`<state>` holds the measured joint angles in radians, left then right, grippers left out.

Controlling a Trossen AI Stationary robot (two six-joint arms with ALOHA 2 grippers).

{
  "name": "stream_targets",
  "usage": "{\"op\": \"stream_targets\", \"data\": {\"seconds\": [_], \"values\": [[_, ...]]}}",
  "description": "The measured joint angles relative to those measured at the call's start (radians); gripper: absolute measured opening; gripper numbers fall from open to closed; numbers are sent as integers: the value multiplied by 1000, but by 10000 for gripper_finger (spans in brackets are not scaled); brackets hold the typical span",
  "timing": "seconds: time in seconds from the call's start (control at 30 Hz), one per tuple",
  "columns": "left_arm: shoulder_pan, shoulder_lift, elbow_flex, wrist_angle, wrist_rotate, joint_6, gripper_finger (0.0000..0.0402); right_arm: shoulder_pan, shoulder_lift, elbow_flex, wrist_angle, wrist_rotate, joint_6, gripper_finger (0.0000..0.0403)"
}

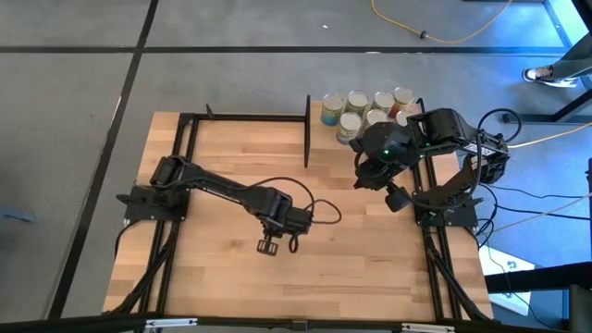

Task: Pick and place cans onto a shelf
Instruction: Put the canned peas on the shelf

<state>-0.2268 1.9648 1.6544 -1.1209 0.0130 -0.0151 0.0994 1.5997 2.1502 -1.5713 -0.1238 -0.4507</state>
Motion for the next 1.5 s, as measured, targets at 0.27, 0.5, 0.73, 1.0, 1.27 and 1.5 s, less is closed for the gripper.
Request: {"op": "stream_targets", "data": {"seconds": [0.27,0.5,0.73,1.0,1.27,1.5], "values": [[-2,-2,116,4,1,0,19,0,0,0,0,0,0,5],[-2,-2,176,-37,-2,-4,29,0,0,0,0,0,0,5],[-26,-16,295,-280,-128,-54,27,14,2,-28,15,-1,-83,5],[-49,-147,344,-404,-228,-159,25,45,9,-238,218,-1,-130,5],[-75,-322,344,-455,-327,-254,23,42,9,-450,524,89,-96,20],[-109,-452,344,-452,-346,-304,25,42,9,-618,754,117,-101,65]]}}
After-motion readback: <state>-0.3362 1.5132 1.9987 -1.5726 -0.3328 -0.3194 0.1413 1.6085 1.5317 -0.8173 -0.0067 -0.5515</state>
